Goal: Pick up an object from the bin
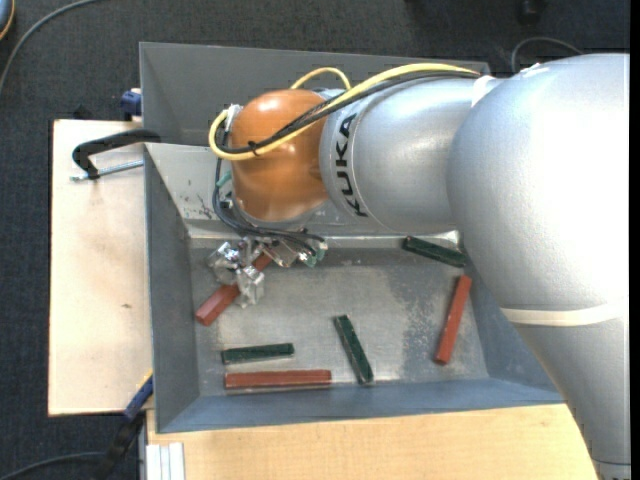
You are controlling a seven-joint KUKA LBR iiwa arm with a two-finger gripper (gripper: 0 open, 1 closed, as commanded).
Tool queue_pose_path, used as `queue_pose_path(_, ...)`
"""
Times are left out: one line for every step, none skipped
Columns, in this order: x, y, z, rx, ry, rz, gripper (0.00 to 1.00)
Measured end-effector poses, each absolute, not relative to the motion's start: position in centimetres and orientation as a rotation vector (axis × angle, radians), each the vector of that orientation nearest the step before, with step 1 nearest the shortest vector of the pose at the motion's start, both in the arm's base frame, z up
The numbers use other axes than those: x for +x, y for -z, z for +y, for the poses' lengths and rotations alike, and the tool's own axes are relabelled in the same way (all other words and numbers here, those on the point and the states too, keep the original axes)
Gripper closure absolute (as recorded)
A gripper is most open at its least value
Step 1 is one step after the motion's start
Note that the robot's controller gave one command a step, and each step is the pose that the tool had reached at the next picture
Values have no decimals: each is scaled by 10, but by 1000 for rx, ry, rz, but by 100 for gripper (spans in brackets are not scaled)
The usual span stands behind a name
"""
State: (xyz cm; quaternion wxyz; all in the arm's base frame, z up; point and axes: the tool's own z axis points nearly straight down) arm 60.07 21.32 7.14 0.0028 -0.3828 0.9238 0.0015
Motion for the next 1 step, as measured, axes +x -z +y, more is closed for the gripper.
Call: queue_pose_path(600, -251, 208, -1480, 1, 2752, 100)
